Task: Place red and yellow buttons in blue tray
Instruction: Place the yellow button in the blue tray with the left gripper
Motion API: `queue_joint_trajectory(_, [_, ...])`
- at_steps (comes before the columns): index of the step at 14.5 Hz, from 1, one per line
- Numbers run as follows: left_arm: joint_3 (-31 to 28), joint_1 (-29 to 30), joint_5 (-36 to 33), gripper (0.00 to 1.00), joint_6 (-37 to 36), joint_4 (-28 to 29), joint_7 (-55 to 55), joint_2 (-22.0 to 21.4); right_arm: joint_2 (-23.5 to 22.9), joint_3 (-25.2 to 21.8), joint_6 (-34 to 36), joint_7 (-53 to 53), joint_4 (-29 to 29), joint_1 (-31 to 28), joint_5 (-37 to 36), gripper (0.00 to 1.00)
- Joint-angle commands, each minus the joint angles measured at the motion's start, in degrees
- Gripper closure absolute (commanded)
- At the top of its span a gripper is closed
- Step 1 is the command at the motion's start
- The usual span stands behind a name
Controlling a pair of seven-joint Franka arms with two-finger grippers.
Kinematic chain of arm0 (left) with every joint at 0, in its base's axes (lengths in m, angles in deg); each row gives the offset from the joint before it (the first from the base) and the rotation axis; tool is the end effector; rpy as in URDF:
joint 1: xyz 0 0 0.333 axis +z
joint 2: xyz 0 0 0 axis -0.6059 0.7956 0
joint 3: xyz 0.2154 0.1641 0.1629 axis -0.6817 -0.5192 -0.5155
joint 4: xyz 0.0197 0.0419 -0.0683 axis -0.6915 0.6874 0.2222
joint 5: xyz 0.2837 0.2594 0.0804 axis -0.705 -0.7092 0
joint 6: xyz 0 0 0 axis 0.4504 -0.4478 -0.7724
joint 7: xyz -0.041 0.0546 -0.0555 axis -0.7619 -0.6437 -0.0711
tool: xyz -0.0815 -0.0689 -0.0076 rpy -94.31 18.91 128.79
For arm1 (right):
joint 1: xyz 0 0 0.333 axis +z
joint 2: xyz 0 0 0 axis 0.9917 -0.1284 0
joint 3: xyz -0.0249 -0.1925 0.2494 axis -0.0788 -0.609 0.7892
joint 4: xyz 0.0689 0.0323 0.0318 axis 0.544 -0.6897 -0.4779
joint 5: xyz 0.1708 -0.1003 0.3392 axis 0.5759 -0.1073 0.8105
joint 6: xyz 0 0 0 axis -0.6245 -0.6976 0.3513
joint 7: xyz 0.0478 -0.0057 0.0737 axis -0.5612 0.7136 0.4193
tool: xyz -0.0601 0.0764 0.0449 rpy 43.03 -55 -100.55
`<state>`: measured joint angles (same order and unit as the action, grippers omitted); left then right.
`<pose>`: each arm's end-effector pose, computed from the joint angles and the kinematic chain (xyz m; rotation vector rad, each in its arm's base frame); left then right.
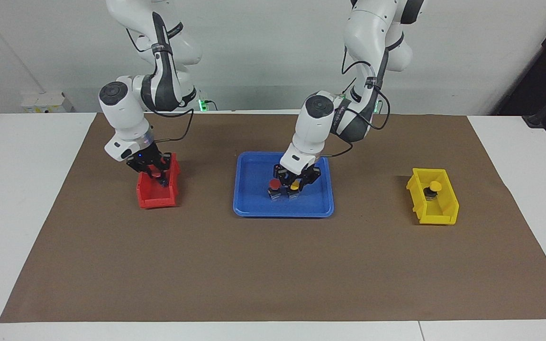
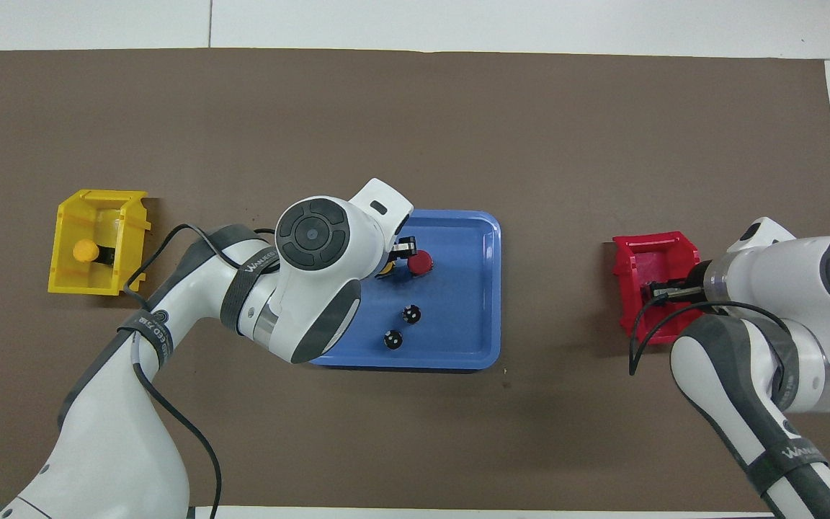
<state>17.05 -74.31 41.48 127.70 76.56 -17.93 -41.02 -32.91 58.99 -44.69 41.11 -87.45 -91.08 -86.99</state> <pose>0.4937 -0.3999 0.3524 3.0083 0.0459 0.1012 0.4861 -0.0041 0.3567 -3.1301 -0.1538 -0.0011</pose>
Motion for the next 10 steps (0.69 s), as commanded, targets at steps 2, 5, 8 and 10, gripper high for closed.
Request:
queue_joint_trajectory(2, [-1.1, -0.4, 1.3, 0.18, 0.0, 0.6, 0.5, -0.5, -2.0, 0.4, 15.5, -2.5, 14.2, -0.9, -3.2, 0.77])
queue_joint_trajectory(5, [-1.6, 0.8, 1.0, 0.02, -10.5, -1.9, 1.1, -5.1, -2.1, 1.0, 25.1, -0.9, 23.2, 0.7, -3.4, 0.77])
queue_joint_trajectory(8, [-1.7, 7.1, 0.9, 0.00, -20.2, -3.1, 11.3, -10.8, -5.8, 1.0, 29.9, 9.8, 32.0, 7.2, -2.5, 0.75])
queue_joint_trajectory(10, [-1.8, 14.3, 0.9, 0.00, -25.2, -4.0, 22.4, -13.6, -7.2, 1.1, 25.6, 22.1, 32.8, 14.7, -1.8, 0.74])
